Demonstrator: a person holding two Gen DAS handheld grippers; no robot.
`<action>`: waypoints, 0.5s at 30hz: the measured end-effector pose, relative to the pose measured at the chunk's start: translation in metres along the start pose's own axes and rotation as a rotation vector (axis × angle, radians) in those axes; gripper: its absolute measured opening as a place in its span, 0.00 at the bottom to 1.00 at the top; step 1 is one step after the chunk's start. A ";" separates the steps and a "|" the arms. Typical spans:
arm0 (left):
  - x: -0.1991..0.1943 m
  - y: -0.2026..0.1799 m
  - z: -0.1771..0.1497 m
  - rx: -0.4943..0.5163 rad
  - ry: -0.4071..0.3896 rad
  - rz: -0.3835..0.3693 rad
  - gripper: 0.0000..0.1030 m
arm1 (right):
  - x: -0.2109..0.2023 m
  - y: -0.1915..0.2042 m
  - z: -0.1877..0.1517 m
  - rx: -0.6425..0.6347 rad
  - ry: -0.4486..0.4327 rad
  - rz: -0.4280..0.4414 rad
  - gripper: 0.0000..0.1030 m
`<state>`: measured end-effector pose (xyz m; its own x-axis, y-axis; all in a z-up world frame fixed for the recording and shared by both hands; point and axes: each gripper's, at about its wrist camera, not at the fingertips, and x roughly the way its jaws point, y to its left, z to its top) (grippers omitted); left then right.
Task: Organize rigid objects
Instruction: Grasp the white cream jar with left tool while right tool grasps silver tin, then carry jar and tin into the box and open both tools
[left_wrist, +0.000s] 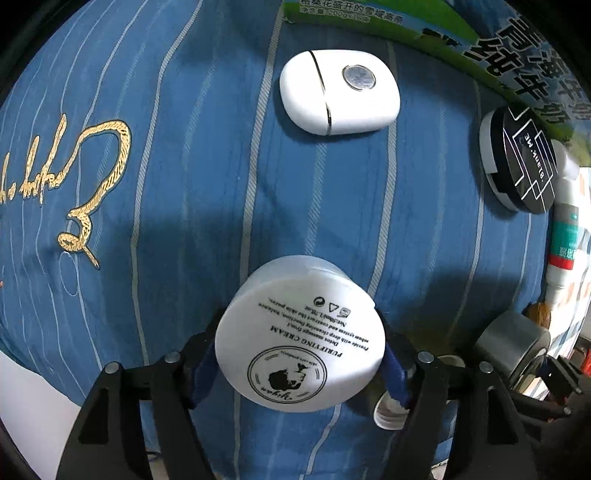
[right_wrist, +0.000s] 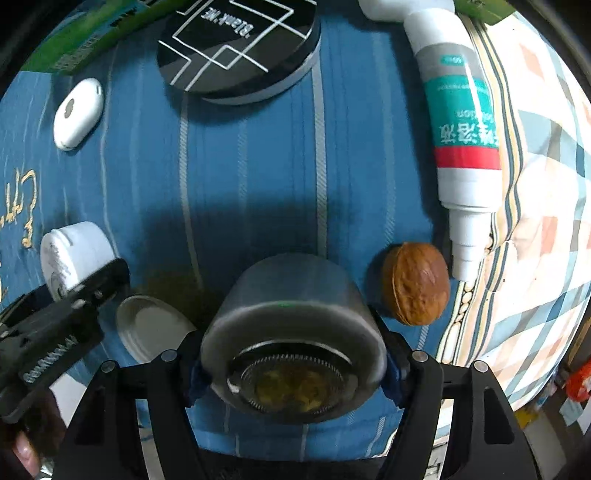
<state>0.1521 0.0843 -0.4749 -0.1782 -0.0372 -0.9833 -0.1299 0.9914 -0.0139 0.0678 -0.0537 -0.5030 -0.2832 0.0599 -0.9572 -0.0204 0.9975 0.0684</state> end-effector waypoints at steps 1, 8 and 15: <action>0.002 0.000 0.000 0.007 -0.004 0.004 0.70 | 0.003 0.004 0.007 0.002 -0.001 -0.010 0.73; -0.010 -0.003 -0.011 0.019 -0.015 0.007 0.65 | 0.019 0.026 0.019 -0.029 0.003 -0.073 0.72; -0.034 -0.012 -0.020 0.003 -0.024 0.014 0.63 | 0.027 0.039 0.023 -0.023 0.010 -0.082 0.71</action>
<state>0.1402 0.0709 -0.4375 -0.1567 -0.0202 -0.9874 -0.1251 0.9921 -0.0004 0.0818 -0.0118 -0.5329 -0.2890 -0.0227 -0.9571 -0.0660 0.9978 -0.0038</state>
